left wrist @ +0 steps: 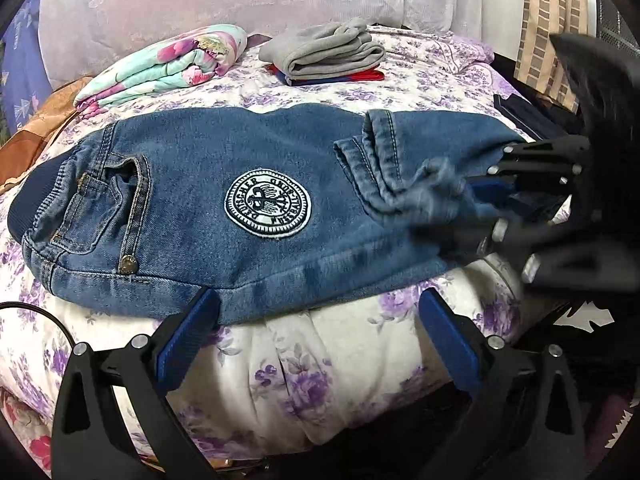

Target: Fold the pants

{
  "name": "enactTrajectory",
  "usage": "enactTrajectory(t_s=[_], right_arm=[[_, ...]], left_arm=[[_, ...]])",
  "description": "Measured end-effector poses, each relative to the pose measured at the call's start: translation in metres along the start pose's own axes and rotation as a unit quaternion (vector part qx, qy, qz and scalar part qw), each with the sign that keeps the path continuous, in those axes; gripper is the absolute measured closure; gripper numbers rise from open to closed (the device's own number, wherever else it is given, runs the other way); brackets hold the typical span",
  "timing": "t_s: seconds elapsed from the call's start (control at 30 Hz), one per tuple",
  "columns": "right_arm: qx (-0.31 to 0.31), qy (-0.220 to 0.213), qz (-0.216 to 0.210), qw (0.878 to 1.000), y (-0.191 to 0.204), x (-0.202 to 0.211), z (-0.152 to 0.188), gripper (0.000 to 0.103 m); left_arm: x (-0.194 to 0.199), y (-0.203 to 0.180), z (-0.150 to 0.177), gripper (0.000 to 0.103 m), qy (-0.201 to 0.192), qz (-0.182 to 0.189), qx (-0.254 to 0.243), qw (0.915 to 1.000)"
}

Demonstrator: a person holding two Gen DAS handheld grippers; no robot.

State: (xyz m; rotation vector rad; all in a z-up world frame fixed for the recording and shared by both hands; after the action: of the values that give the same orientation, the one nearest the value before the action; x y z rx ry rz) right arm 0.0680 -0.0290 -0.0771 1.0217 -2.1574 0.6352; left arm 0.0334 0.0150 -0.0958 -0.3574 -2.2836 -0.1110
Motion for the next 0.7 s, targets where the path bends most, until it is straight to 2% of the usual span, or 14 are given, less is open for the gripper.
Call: enactTrajectory(t_s=[0.1,0.17,0.23,0.3,0.37,0.4,0.43,0.5,0.53,0.6,0.7], right_arm=[[-0.021,-0.049,0.03,0.998,-0.01,0.033,-0.013,0.087],[-0.033,-0.078,0.029,0.996,-0.015,0.055,-0.023,0.087],[-0.04,-0.093,0.051,0.994,-0.024,0.064,-0.029,0.087],[-0.022,-0.067,0.081,0.994,-0.023,0.048,-0.027,0.087],[0.004,-0.011,0.079,0.997,-0.011,0.012,-0.015,0.087],[0.019,0.032,0.071,0.997,-0.002,-0.017,-0.001,0.084],[0.027,0.042,0.078,0.996,0.001,-0.029,0.007,0.08],[0.04,0.024,0.091,0.995,0.006,-0.032,0.009,0.078],[0.033,0.017,0.081,0.996,0.005,-0.029,0.007,0.071],[0.007,0.0,0.051,0.999,0.001,-0.021,0.005,0.063],[-0.013,-0.02,0.035,0.999,-0.005,-0.013,0.003,0.062]], left_arm=[[0.006,-0.001,-0.003,0.005,-0.01,0.002,-0.004,0.9999],[0.003,0.003,-0.002,0.005,-0.002,0.009,0.007,0.9999],[0.004,0.004,-0.003,0.005,-0.003,0.014,0.012,0.9998],[0.006,0.005,-0.004,0.005,-0.005,0.014,0.013,0.9998],[0.007,0.009,-0.003,0.005,-0.005,0.018,0.025,0.9995],[0.009,0.012,-0.003,0.005,-0.004,0.023,0.032,0.9992],[0.011,0.016,-0.002,0.005,-0.004,0.024,0.041,0.9989],[0.017,0.031,0.002,0.005,0.0,0.022,0.069,0.9974],[0.019,0.04,0.004,0.005,0.003,0.026,0.088,0.9957],[0.026,0.066,0.012,0.005,0.007,0.037,0.146,0.9886],[0.033,0.104,0.021,0.005,0.004,0.035,0.216,0.9757]])
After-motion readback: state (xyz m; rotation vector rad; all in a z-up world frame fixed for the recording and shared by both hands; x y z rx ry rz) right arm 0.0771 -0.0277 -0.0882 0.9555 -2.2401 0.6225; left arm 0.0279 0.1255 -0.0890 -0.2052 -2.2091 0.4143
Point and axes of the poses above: each gripper's, at about its wrist camera, not at the fingertips, and x roughly against the way its jaws point, y to its left, z to its underside, the point moved 7 cm from there along -x, roughly the way its jaws point, and after that the axes turned 3 degrees about y, right-handed, at the moved point
